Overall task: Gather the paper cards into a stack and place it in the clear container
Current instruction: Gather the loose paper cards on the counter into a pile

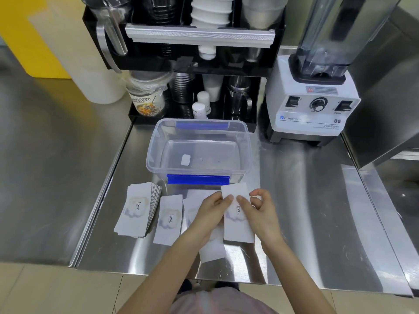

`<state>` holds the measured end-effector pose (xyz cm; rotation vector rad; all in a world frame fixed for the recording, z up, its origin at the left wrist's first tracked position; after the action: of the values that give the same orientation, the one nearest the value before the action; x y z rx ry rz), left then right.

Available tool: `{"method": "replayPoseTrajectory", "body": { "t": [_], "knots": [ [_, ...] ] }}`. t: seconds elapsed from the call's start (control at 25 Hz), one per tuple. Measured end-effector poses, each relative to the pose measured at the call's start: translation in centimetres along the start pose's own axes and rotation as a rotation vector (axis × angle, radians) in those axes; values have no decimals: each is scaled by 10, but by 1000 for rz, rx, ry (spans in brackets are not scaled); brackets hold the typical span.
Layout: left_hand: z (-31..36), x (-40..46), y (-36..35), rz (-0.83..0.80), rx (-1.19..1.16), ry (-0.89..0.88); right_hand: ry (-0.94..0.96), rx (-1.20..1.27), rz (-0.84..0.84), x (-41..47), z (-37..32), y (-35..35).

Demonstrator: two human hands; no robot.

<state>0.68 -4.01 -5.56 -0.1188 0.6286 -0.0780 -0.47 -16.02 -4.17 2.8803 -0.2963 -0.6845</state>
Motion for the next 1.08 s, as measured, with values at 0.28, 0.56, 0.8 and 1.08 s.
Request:
{"method": "replayPoseTrajectory", "body": {
  "t": [0.28, 0.56, 0.8, 1.08],
  "knots": [
    [-4, -14, 63, 164, -230, 23, 22, -254, -80, -4, 3, -26],
    [1, -21, 103, 228, -140, -26, 84, -1038, -159, -15, 16, -73],
    [5, -27, 112, 221, -120, -76, 62, -1003, -157, -15, 19, -76],
    [-4, -25, 107, 169, -153, -18, -96, -129, -162, -23, -14, -61]
  ]
}}
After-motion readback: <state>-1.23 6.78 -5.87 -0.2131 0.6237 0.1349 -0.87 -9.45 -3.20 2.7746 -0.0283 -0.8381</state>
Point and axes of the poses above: each hand's wrist, its own x-axis towards the middle knuckle, its own y-axis out of the back of the hand, z = x × y, the point moved 4 cm from there along x, towards the middle knuckle, and after that the axes turned 3 degrees about -x, right-handed, at the moved point
